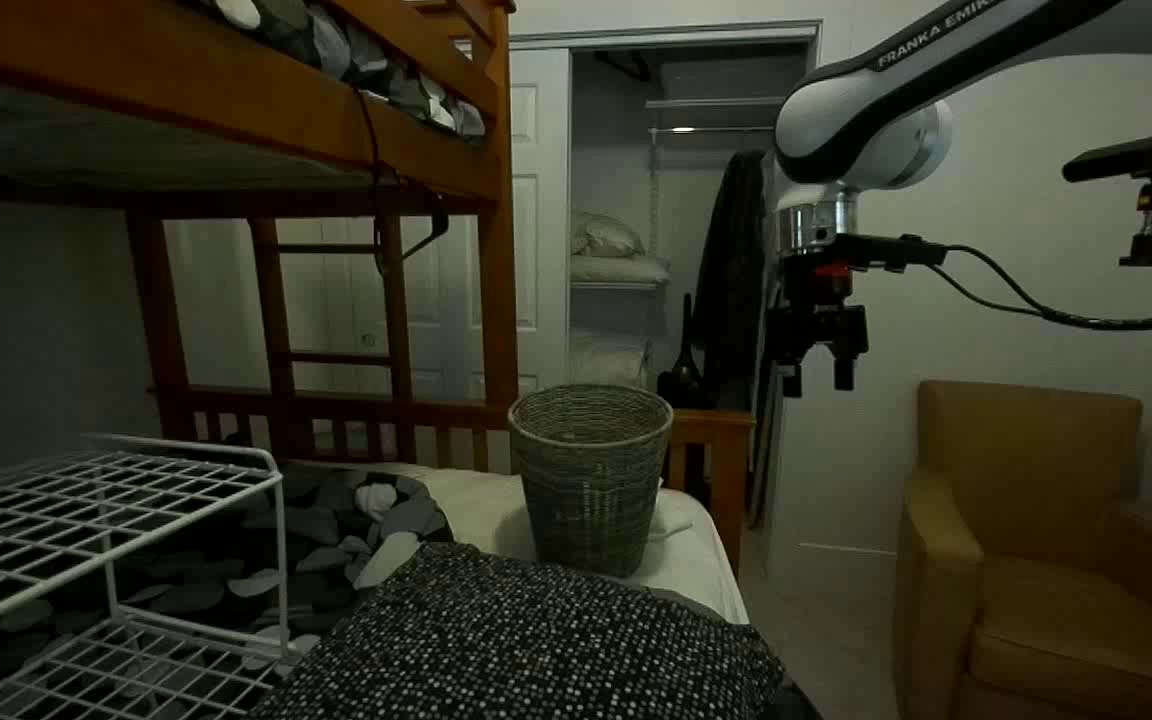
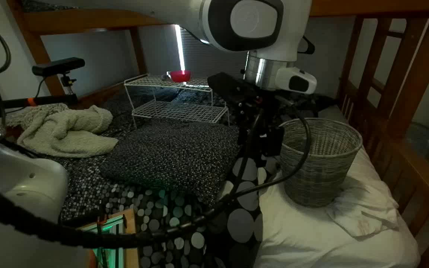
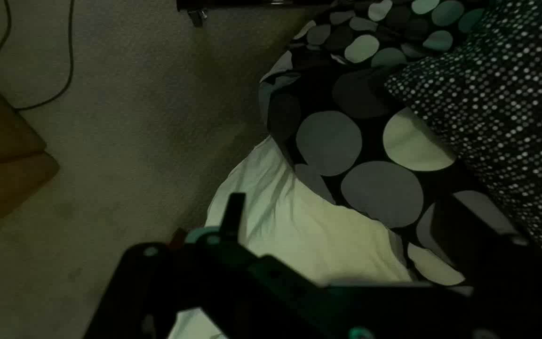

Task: Remove the pink bowl on top of the wire mesh top rack of the shoe rack and put it in the basket

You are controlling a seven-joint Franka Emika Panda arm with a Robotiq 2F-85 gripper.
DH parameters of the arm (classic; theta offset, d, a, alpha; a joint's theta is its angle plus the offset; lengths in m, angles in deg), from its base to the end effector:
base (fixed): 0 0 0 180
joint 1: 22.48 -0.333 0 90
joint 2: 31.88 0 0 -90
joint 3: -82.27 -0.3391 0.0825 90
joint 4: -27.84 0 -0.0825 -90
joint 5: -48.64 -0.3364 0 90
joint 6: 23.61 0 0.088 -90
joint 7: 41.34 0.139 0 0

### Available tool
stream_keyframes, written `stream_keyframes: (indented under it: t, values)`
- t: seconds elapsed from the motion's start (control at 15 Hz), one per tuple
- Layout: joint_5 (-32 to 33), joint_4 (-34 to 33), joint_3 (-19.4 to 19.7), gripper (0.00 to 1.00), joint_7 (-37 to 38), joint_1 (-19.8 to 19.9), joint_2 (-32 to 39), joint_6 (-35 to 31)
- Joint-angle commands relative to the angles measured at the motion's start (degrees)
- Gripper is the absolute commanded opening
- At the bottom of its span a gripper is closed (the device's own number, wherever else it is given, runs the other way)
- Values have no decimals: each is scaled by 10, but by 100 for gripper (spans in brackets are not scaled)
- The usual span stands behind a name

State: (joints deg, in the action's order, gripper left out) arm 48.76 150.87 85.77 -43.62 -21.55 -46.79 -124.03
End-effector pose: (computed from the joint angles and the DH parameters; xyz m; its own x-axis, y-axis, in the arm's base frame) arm 0.4051 -0.0335 0.5059 0.9905 -0.0323 -0.1338 -0.0352 -0.9992 -0.0191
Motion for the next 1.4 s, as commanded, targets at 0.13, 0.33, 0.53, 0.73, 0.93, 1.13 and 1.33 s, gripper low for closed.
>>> stream_keyframes:
  t: [0.13, 0.33, 0.53, 0.73, 0.93, 1.13, 1.33]
  values:
    - [-1, -1, -3, 100, -1, 4, 0, 1]
    - [-1, -1, -3, 100, -1, 4, 0, 1]
    - [5, -67, -41, 100, -11, -28, 82, -45]
    - [24, -143, -82, 100, -29, -58, 145, -63]
    - [20, -238, -121, 100, -51, -93, 206, -64]
    - [14, -218, -124, 100, -30, -97, 194, -74]
    - [14, -235, -123, 100, -39, -97, 206, -74]
